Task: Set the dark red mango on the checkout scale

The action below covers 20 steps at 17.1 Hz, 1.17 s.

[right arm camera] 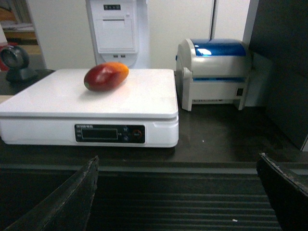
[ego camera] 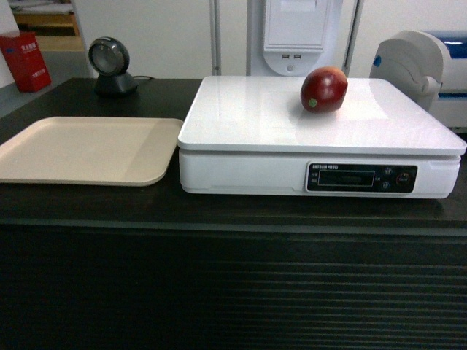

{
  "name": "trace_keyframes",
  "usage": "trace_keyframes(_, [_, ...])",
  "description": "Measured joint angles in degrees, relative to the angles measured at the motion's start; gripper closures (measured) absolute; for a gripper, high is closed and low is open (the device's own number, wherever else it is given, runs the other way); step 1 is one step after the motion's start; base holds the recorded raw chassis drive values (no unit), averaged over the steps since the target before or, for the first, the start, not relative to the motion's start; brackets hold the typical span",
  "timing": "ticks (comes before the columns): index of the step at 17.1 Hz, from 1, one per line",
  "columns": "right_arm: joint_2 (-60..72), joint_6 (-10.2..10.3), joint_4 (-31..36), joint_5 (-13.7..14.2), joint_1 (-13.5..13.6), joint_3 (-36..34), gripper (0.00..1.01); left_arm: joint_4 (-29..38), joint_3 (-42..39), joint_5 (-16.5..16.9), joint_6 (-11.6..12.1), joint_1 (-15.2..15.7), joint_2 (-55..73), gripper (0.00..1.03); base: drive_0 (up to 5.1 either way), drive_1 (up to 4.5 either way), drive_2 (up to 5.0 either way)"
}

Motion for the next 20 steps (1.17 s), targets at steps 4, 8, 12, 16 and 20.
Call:
trace_keyframes(4, [0.0,0.0,0.0,0.0,0.0,0.0,0.03,-0.1,0.0,0.0,0.0,0.0,0.0,0.05,0.0,0.0,0.0])
trace_keyframes(8, [0.0,0.0,0.0,0.0,0.0,0.0,0.03,-0.1,0.0,0.0,0.0,0.0,0.0,0.05,0.0,0.0,0.0])
trace_keyframes(12, [0.0,0.0,0.0,0.0,0.0,0.0,0.03,-0.1,0.0,0.0,0.0,0.0,0.0,0.05,0.0,0.0,0.0])
trace_keyframes(16, [0.0,0.0,0.0,0.0,0.0,0.0,0.03,-0.1,0.0,0.0,0.0,0.0,0.0,0.05,0.0,0.0,0.0])
trace_keyframes(20, [0.0,0.0,0.0,0.0,0.0,0.0,0.03,-0.1,0.0,0.0,0.0,0.0,0.0,0.05,0.0,0.0,0.0])
